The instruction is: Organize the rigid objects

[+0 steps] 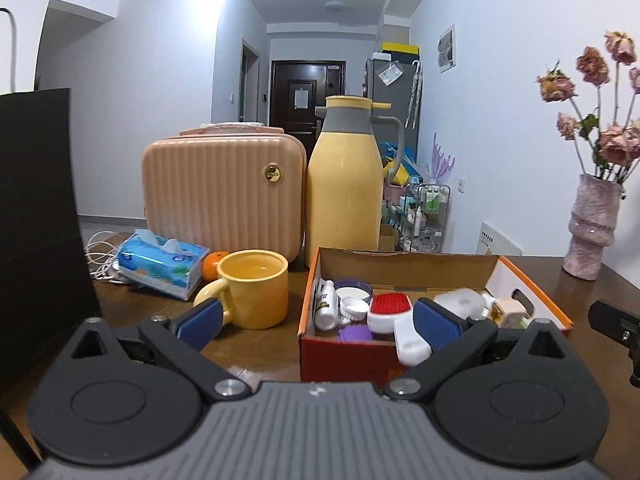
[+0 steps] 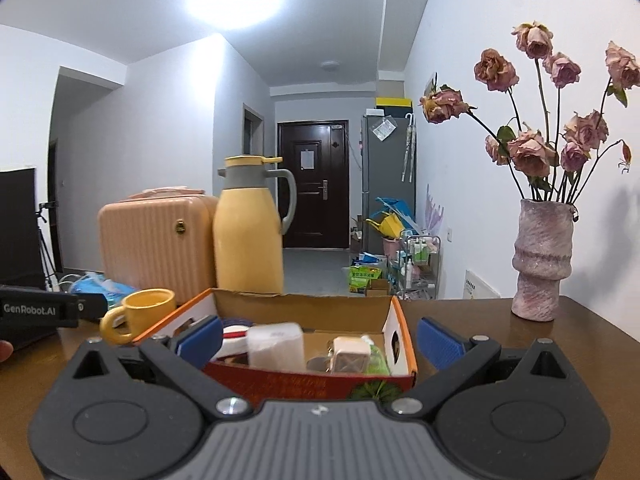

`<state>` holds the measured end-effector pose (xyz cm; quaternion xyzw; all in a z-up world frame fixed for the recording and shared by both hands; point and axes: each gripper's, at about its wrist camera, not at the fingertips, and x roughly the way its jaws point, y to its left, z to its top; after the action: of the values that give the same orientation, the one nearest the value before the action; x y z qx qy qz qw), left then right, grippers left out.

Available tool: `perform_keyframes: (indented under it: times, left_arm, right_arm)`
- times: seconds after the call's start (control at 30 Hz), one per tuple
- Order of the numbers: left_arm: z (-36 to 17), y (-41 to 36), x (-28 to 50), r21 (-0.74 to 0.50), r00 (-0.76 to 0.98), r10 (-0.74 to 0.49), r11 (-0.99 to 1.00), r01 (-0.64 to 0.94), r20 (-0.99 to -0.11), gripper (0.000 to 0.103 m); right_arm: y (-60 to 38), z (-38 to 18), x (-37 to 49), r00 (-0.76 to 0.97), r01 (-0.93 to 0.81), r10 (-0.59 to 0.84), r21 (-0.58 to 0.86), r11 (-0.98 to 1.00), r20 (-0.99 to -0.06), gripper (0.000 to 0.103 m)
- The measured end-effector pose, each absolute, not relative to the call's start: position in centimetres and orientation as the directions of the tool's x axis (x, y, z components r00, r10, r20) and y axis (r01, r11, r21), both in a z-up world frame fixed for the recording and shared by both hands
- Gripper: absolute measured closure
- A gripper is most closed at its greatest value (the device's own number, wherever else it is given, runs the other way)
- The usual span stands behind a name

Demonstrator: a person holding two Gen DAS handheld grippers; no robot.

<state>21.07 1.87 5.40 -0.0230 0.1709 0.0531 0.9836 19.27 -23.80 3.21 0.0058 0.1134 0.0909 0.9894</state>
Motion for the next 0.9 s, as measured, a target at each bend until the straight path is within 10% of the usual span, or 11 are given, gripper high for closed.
perform_keyframes:
  times: [0.9]
  left_arm:
    - [1.6, 1.9, 1.7, 0.016, 0.952, 0.100, 0.995, -0.099, -0.288, 0.000]
  right_arm:
    - [-24.4, -1.0, -0.4, 0.952, -0.132, 0.121, -0.019, 0.991, -0.282, 0.000]
